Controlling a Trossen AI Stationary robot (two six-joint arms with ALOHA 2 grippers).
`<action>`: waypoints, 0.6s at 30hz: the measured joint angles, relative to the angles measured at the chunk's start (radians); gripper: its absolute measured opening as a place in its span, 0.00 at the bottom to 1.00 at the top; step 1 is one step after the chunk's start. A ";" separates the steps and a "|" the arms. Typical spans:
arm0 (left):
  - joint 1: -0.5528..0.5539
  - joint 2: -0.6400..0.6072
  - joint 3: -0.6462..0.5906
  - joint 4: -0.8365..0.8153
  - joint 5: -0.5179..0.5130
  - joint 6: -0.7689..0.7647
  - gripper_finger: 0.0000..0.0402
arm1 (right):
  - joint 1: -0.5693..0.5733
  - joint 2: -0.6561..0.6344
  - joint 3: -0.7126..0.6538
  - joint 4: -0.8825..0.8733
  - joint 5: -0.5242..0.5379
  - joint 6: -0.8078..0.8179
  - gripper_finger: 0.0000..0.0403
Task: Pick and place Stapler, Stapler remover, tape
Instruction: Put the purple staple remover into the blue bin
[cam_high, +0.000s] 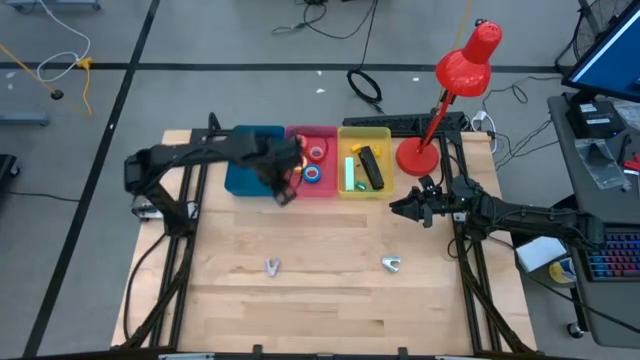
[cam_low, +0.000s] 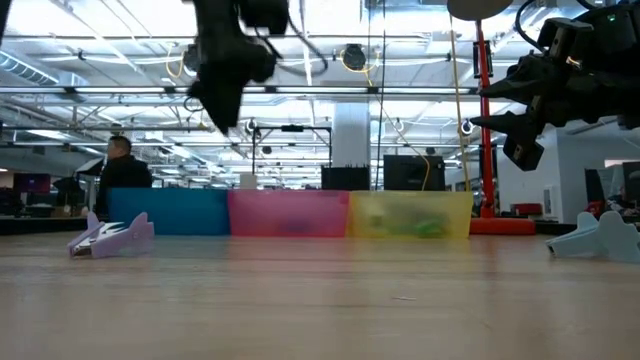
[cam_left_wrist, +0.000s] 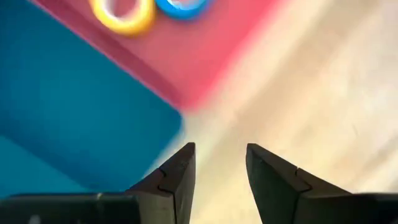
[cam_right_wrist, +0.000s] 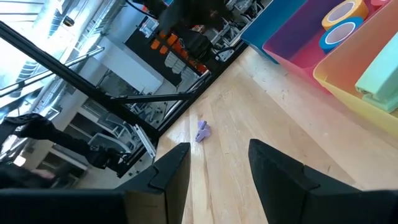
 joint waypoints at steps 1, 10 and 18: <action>-0.043 -0.016 0.000 -0.022 -0.003 -0.026 0.36 | 0.000 0.000 0.000 0.000 0.000 0.000 0.39; -0.358 -0.031 0.000 -0.047 -0.034 -0.531 0.36 | 0.000 0.000 0.000 0.000 -0.001 0.000 0.39; -0.520 -0.028 -0.151 -0.059 -0.057 -0.993 0.36 | 0.000 0.000 0.000 0.001 -0.005 -0.001 0.39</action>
